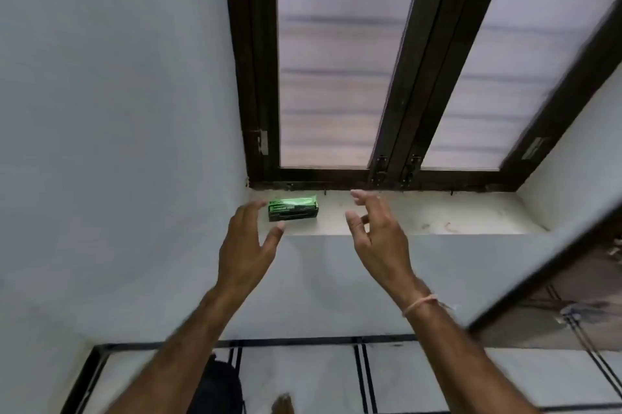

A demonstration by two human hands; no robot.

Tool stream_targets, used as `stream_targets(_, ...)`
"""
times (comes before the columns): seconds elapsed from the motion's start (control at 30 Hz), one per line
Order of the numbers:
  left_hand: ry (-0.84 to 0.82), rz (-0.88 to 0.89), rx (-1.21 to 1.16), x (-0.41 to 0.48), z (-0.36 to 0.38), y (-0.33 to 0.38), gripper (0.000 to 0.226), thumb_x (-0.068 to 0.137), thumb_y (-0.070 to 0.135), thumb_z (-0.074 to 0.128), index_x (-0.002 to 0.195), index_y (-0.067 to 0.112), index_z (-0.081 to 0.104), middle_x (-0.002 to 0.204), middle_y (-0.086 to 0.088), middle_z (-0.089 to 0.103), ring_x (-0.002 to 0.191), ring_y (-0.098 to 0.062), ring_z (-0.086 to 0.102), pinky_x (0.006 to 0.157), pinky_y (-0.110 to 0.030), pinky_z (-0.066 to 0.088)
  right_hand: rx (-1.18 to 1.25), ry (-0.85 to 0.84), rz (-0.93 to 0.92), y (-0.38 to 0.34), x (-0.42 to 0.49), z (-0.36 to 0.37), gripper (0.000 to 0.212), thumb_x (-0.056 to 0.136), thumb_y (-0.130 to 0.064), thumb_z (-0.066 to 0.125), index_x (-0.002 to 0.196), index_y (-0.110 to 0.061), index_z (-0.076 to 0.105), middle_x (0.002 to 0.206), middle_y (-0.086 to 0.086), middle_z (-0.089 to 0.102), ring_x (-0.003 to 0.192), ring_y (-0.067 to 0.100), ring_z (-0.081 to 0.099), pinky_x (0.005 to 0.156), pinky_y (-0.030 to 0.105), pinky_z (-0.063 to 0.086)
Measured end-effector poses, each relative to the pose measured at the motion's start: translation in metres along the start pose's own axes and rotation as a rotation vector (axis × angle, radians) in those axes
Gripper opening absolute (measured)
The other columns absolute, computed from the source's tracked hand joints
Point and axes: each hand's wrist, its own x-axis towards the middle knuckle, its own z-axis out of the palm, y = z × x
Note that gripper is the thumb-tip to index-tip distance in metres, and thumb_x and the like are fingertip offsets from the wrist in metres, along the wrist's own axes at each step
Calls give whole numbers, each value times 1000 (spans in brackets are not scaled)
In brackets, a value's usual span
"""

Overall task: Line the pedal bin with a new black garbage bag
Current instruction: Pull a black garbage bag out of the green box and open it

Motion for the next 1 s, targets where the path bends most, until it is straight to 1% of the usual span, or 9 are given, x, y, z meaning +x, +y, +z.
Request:
stream_targets(0.17,-89,-101,46,73,64,-28,55,99,41,66,147,19,49,146,-4,54,132,-21,52,92,-28,45,40,-133,184,44,49,52,35,107,-34,57,140,-25,59,131,-4,62,93,8,66,84,39,61)
stream_targets(0.4,-305,-239,313,141,125,-66,67,96,46,68,155,27,44,163,-8,37,151,-28,30,110,-49,43,126,-412,210,98,118,128,46,103,-31,65,148,-24,55,139,-2,57,90,8,66,90,29,55)
stream_targets(0.5,-359,-278,337,152,138,-78,65,93,48,72,151,29,51,156,-8,44,148,-28,33,109,-47,45,190,-560,195,115,140,154,55,101,-27,68,153,-21,50,141,2,54,103,10,62,102,32,54)
stream_targets(0.57,-373,-287,335,156,141,-83,66,88,48,76,148,30,54,146,-6,53,141,-28,39,104,-44,47,188,-620,139,125,152,167,52,99,-26,71,148,-17,56,134,5,58,110,9,54,99,22,46)
stream_targets(0.63,-388,-290,332,156,142,-86,65,85,47,79,145,31,57,136,-3,59,134,-26,44,97,-41,50,195,-639,111,133,159,175,44,95,-26,75,136,-15,63,124,4,63,107,12,57,91,21,44)
stream_targets(0.8,-336,-337,200,154,138,-89,63,84,43,81,140,24,62,121,-3,64,120,-23,48,82,-30,41,404,-608,219,148,169,173,28,91,-27,80,117,-25,69,110,-6,71,93,16,69,79,32,60)
stream_targets(0.9,-260,-376,85,152,133,-86,64,81,49,79,138,24,64,117,3,64,113,-18,49,83,-15,36,529,-593,348,159,180,164,23,91,-15,79,112,-23,71,109,-1,74,96,25,73,87,46,62)
stream_targets(0.93,-241,-384,57,152,131,-84,65,79,50,77,137,26,64,117,5,63,112,-16,50,84,-14,36,501,-579,332,162,183,161,25,91,-13,79,113,-21,72,112,-1,72,98,22,72,90,45,62)
stream_targets(1.0,-214,-388,27,153,130,-80,65,76,49,76,136,28,65,117,8,64,112,-16,52,86,-17,39,382,-539,222,165,185,157,29,90,-15,80,118,-20,72,119,-5,63,106,13,64,95,31,58)
